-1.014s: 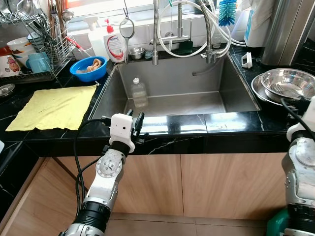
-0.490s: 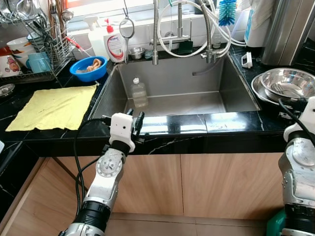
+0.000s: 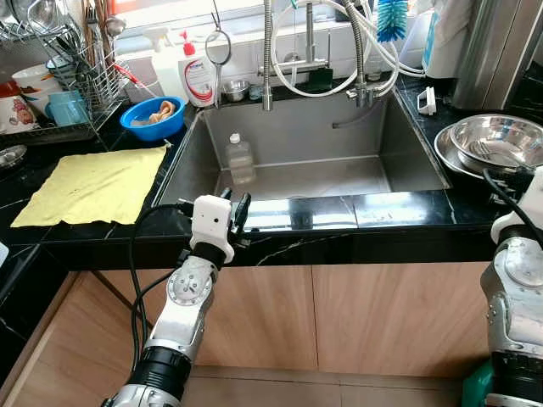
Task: Kitchen organization
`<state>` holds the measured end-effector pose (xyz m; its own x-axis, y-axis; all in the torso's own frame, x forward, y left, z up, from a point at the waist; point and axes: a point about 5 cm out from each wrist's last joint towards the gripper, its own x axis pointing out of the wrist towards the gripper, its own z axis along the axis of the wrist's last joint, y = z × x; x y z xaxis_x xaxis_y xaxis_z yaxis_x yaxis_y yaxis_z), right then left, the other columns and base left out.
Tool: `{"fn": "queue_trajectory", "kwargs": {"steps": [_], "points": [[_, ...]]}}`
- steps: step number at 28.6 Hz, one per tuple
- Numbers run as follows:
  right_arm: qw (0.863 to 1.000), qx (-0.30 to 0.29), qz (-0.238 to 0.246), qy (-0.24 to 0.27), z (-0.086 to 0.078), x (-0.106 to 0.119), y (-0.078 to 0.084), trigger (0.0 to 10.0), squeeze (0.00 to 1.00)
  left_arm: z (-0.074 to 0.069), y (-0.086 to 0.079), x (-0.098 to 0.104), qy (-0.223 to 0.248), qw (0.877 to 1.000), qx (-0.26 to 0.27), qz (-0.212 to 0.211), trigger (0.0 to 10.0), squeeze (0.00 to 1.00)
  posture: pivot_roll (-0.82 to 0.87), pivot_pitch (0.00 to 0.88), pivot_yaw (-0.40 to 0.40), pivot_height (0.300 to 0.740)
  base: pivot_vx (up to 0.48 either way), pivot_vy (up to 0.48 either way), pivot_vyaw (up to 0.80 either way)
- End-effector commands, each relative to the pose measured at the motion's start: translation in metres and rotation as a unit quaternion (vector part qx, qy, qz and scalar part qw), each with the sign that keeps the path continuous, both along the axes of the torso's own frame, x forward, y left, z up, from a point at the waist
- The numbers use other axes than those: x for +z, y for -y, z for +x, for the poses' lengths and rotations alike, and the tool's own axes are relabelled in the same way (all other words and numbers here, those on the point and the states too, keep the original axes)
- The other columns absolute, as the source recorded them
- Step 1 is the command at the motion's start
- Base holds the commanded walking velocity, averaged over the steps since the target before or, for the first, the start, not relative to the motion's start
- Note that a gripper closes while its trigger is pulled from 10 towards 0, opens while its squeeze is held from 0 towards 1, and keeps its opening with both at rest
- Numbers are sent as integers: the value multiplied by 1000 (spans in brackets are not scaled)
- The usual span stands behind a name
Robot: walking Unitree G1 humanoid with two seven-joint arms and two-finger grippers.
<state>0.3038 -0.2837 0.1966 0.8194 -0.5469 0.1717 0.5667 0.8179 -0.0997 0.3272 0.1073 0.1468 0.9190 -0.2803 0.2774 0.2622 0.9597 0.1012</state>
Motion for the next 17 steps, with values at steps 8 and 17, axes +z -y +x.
{"fn": "queue_trajectory", "kwargs": {"steps": [8, 17], "points": [[1000, -2, -9, 16, 2, 9, -2, 10000, 0, 1, -4, 6, 12, 1000, 2, 10, 10000, 0, -209, 0, 172, 740, 0, 0, 0], [1000, -4, -9, 21, 3, 11, 0, 10000, 0, 1, -3, 5, 10, 1000, 1, 11, 10000, 0, -208, 0, 172, 740, 0, 0, 0]]}}
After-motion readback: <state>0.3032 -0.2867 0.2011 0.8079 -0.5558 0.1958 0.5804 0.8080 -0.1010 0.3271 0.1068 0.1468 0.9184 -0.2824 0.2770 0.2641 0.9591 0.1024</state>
